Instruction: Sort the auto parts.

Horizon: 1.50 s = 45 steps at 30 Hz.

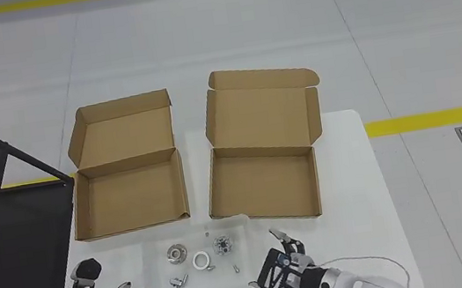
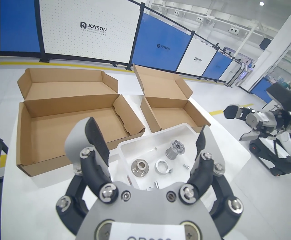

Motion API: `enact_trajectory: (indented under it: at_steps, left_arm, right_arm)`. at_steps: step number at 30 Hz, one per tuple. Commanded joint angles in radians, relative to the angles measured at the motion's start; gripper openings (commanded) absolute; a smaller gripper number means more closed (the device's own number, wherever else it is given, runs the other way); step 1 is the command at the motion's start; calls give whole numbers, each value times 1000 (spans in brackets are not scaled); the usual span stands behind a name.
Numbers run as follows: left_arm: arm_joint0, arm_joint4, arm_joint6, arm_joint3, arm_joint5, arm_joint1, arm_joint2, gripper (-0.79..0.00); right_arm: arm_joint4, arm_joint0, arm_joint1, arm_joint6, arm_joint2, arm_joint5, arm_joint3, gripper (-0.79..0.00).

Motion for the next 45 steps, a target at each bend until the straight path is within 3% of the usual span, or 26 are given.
enact_trajectory:
  at_steps: [1,5,9,21,26,31,45]
  left_arm:
    - [-2,-49,-15,15,-34,2,-13,0]
    - [-12,-113,-66,30,-69,6,-30,0]
    - [-22,-143,-117,37,-88,9,-29,0]
    - [-22,-148,-123,35,-89,9,-24,0]
    - [-18,-192,-155,28,-102,10,-28,0]
    - [-22,-215,-176,32,-87,10,-31,0]
    - [-22,-215,-176,32,-87,10,-31,0]
  right_arm:
    - [15,93,-14,62,-69,-34,51,0]
    - [90,271,-54,185,-202,-80,164,0]
    - [139,398,-98,239,-281,17,276,0]
    - [79,416,-102,272,-306,12,300,0]
    - [29,500,-150,372,-413,102,359,0]
    - [35,584,-200,413,-489,110,460,0]
    - [116,697,-290,455,-542,98,694,0]
